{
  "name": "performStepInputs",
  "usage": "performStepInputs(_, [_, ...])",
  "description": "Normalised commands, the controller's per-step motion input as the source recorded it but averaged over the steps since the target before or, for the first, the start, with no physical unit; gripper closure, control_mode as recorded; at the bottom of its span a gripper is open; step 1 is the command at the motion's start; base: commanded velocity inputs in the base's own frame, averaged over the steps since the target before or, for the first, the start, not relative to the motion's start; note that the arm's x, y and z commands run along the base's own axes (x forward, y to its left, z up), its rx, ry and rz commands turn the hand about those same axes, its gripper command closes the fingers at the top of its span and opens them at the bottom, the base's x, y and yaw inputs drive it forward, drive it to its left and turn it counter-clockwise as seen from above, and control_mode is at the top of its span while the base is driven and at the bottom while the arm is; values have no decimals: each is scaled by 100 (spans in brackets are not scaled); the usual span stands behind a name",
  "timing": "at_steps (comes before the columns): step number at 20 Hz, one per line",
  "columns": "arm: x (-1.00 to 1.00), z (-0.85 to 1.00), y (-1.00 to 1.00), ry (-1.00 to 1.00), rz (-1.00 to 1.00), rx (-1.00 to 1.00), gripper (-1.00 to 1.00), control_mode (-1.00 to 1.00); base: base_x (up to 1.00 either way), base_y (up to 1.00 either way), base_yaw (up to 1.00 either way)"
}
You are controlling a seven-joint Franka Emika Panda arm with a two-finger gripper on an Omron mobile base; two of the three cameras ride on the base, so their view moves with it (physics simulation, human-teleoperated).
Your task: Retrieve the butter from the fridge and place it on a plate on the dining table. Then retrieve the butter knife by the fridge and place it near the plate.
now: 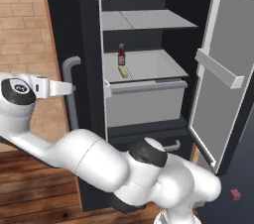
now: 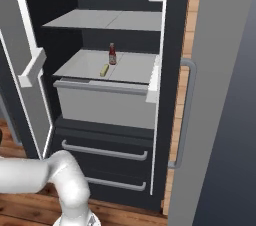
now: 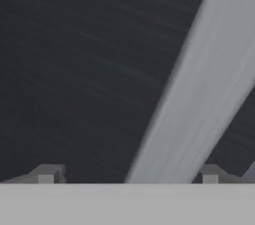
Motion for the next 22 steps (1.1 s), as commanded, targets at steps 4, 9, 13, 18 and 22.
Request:
performStepInputs(4, [10,0,39,-11,-42,6,-100,-100,0,0,0])
performStepInputs(9, [-3,0,42,-21,-36,9,-100,-100,0,0,0])
performStepInputs(13, [-28,0,47,-22,-31,4,-100,-100,0,0,0])
performStepInputs(18, [-13,0,63,-1,-23,0,-100,-100,0,0,0])
performStepInputs(22, [-13,2,57,3,-19,0,-100,-100,0,0,0])
